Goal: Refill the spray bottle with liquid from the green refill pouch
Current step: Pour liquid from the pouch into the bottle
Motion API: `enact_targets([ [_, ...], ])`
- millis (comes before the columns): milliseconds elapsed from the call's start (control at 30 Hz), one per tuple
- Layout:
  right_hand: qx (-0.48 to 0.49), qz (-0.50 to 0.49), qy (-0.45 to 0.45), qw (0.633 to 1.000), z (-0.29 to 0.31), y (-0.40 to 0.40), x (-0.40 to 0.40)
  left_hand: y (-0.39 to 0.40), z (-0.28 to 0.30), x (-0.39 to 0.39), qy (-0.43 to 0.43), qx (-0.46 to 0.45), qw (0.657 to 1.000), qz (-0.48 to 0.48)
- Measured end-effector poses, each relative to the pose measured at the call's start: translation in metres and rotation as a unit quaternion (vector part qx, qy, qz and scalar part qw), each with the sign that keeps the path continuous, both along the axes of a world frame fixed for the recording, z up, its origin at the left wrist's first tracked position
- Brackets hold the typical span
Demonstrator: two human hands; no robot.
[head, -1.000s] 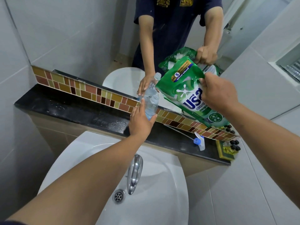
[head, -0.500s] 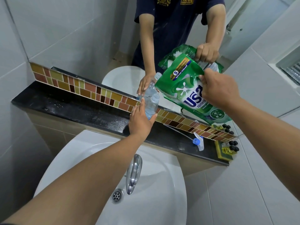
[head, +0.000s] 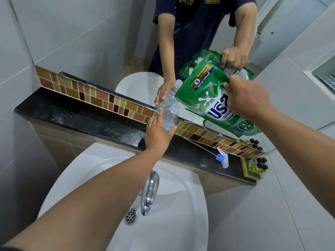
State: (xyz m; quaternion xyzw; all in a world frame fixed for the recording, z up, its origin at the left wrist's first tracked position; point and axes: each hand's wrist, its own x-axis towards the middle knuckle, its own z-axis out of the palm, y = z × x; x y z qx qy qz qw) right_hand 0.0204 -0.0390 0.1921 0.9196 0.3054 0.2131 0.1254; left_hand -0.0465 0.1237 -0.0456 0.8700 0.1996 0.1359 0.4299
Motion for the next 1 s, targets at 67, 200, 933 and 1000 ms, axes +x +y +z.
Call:
enact_targets([
  [67,-0.006,-0.003,0.003,1.000,0.000,0.001,0.001,0.000,0.001,0.000,0.002,-0.003,1.000,-0.001],
  [200,-0.014,-0.001,0.000,1.000,-0.001,0.001,0.001,0.000,0.002,-0.001,0.003,-0.003,1.000,-0.003],
  [933,-0.017,0.012,-0.012,1.000,0.011,0.008,-0.001,0.001,0.003,-0.001,0.005,-0.002,1.000,-0.006],
  [1000,-0.018,0.011,-0.016,1.000,0.012,0.009,-0.001,0.001,0.003,-0.001,0.002,-0.002,1.000,-0.006],
])
